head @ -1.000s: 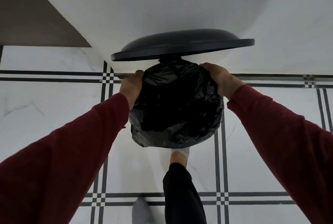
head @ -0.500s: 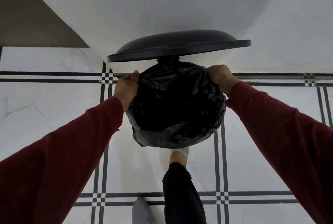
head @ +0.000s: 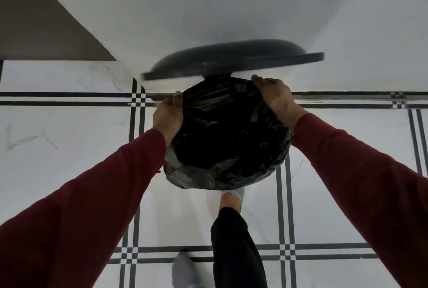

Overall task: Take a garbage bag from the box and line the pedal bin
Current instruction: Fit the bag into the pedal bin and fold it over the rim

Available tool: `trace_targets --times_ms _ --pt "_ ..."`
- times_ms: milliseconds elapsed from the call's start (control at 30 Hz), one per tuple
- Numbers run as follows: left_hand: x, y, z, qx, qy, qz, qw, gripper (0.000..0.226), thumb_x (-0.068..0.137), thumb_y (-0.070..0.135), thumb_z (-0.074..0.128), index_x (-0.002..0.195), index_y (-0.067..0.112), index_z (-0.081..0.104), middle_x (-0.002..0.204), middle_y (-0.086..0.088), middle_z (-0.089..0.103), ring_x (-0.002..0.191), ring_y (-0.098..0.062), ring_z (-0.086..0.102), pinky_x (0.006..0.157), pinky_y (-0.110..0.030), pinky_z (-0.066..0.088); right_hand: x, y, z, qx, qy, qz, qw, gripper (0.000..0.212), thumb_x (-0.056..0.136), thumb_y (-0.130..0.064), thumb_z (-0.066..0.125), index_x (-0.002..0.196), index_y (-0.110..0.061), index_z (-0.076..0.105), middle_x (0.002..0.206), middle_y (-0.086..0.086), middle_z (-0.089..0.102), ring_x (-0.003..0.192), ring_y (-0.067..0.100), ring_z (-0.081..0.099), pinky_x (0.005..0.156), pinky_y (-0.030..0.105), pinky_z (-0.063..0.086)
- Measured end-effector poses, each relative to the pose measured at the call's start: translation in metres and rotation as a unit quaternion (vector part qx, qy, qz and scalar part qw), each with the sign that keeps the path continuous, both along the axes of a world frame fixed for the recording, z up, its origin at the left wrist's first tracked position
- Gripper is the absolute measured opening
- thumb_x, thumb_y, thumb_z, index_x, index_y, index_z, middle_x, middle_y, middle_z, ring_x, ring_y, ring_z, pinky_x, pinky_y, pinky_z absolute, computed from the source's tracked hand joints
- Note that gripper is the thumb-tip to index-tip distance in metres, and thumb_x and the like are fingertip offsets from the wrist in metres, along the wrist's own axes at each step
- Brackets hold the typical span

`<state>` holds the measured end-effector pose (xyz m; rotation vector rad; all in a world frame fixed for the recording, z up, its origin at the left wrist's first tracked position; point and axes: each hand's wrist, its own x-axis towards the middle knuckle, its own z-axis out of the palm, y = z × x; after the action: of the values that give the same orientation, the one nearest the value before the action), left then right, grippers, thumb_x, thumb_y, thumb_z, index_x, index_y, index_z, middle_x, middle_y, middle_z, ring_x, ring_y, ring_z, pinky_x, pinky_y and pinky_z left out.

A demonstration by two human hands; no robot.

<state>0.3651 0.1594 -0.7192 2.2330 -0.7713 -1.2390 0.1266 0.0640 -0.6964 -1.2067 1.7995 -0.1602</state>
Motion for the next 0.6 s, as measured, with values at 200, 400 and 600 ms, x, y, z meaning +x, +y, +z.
trace_targets --times_ms 200,400,600 --pt "-0.002 -0.003 -0.001 0.007 0.008 0.025 1.0 0.057 0.101 0.063 0.036 0.11 0.017 0.068 0.108 0.001 0.066 0.106 -0.018 0.06 0.099 -0.033 0.044 0.004 -0.013 -0.01 0.111 -0.101 -0.092 0.984 0.06 0.073 -0.063 0.07 0.111 -0.017 0.075 0.104 0.006 0.079 0.091 0.025 0.076 0.093 0.04 0.06" --pt "0.005 -0.005 -0.001 0.011 -0.008 -0.013 1.0 0.058 0.101 0.064 0.035 0.111 0.019 0.07 0.112 -0.004 0.068 0.112 -0.025 0.062 0.104 -0.037 0.045 0.014 -0.019 -0.001 0.039 0.117 0.033 0.992 0.075 0.098 -0.065 0.037 0.144 -0.008 0.054 0.144 0.018 0.057 0.132 0.036 0.053 0.103 0.037 0.041" --pt "0.003 -0.009 -0.001 0.025 0.004 -0.009 1.0 0.062 0.103 0.061 0.033 0.124 0.014 0.066 0.111 -0.003 0.061 0.116 -0.025 0.06 0.099 -0.03 0.041 0.009 -0.01 -0.011 0.057 0.019 -0.067 0.996 0.089 0.079 -0.078 0.053 0.134 -0.008 0.062 0.131 0.012 0.066 0.118 0.031 0.062 0.101 0.033 0.049"
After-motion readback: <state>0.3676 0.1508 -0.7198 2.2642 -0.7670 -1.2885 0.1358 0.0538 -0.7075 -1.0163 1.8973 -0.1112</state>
